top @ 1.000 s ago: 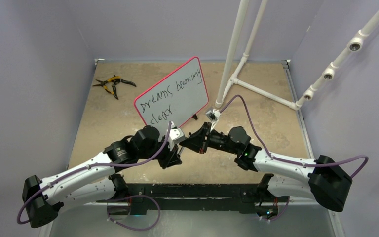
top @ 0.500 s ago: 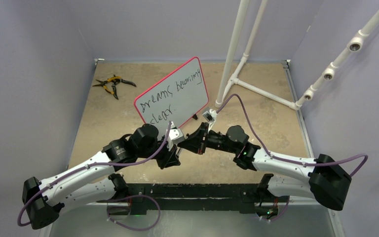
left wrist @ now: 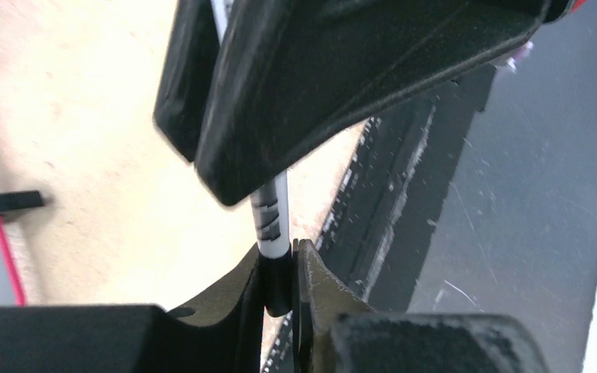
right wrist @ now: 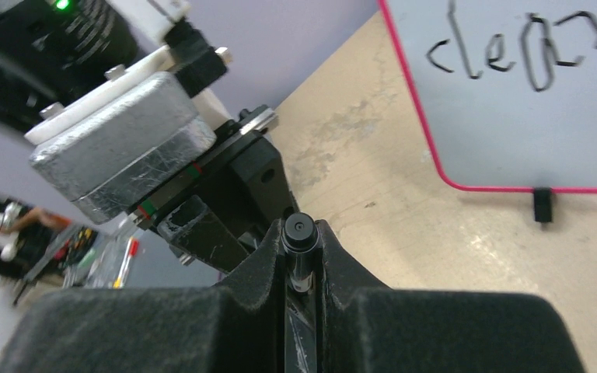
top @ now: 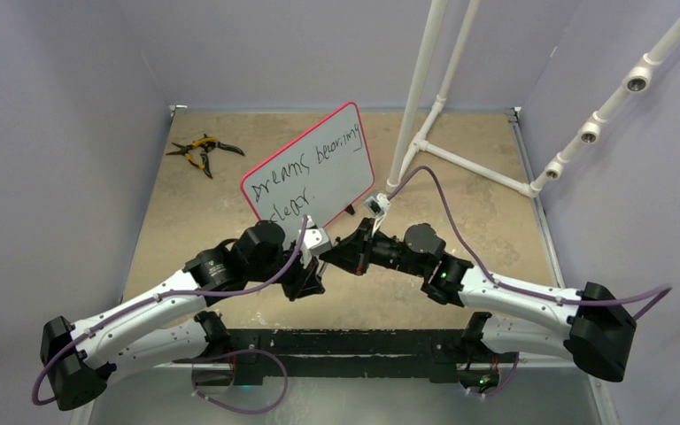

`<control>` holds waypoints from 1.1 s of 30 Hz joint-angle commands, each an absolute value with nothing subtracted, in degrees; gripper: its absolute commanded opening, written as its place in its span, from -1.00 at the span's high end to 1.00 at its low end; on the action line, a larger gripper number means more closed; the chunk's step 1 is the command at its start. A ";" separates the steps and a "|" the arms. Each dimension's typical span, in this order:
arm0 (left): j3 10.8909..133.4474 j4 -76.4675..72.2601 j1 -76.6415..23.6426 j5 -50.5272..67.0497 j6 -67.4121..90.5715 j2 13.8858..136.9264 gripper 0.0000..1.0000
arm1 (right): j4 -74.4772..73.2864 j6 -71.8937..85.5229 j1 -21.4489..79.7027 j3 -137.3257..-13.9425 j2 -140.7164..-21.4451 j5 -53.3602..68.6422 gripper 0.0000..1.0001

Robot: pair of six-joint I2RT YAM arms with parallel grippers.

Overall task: Write a sentence on the whiteboard
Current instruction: Close the whiteboard marker at the center of the board, then place the whiteboard marker at the center of the board, then reset both arms

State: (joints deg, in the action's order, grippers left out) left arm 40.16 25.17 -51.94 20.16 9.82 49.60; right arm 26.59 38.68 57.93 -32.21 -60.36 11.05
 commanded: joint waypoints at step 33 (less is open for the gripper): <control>74.77 13.38 -25.67 -11.89 11.58 65.10 -0.48 | 2.78 25.97 23.55 -37.01 -47.58 -26.14 -0.97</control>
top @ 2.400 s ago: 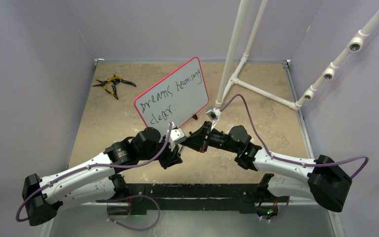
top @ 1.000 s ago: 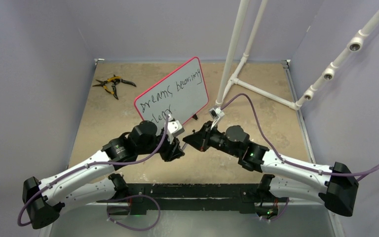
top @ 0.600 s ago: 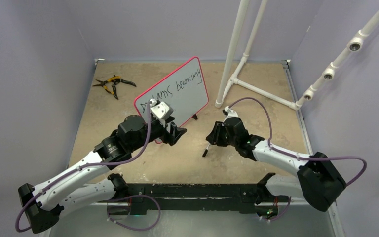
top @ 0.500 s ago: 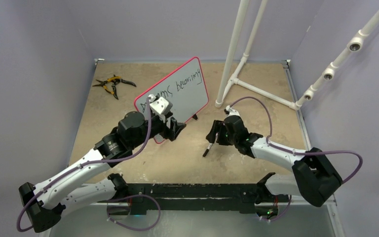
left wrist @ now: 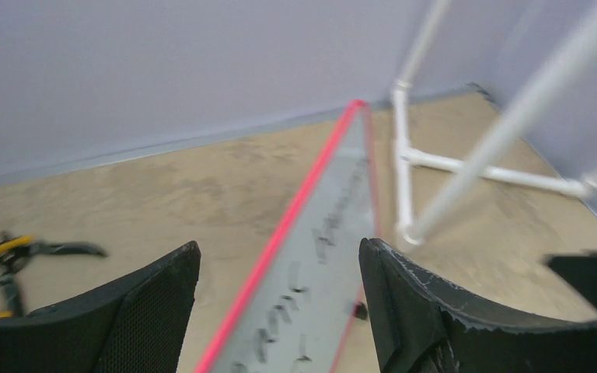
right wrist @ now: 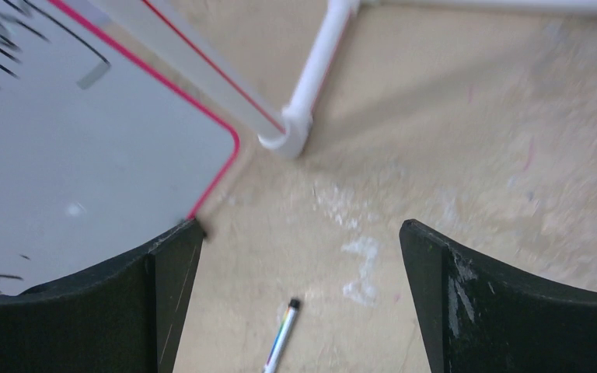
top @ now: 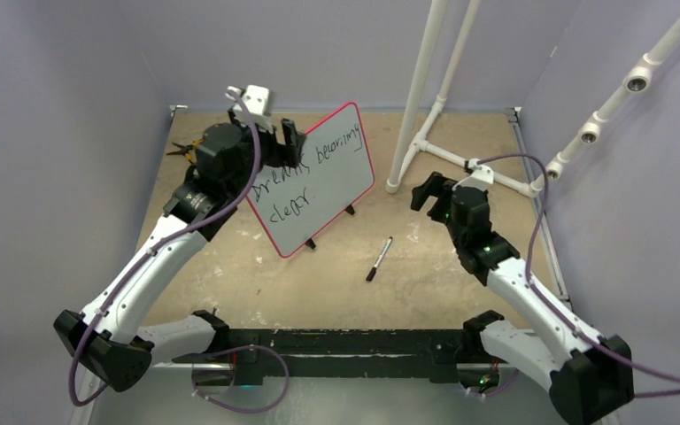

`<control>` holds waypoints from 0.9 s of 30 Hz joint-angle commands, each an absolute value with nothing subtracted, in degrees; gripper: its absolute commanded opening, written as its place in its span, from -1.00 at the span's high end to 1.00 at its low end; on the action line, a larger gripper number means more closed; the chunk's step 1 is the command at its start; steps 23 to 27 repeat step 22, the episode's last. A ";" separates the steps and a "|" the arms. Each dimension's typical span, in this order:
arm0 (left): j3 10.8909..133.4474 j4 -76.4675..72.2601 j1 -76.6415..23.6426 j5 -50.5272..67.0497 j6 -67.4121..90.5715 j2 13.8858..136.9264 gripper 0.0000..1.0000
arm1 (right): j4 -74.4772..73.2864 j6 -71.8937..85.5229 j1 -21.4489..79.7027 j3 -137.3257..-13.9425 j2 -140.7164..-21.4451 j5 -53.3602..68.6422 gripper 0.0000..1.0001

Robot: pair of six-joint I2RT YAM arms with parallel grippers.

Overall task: Write a sentence on the whiteboard
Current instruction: Reset both arms

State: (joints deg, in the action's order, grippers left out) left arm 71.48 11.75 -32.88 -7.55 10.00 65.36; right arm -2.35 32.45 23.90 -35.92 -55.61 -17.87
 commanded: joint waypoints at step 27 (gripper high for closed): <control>47.66 12.60 -18.54 -47.75 15.17 36.37 -0.91 | 9.07 21.22 23.55 -33.33 -33.83 -34.21 -0.97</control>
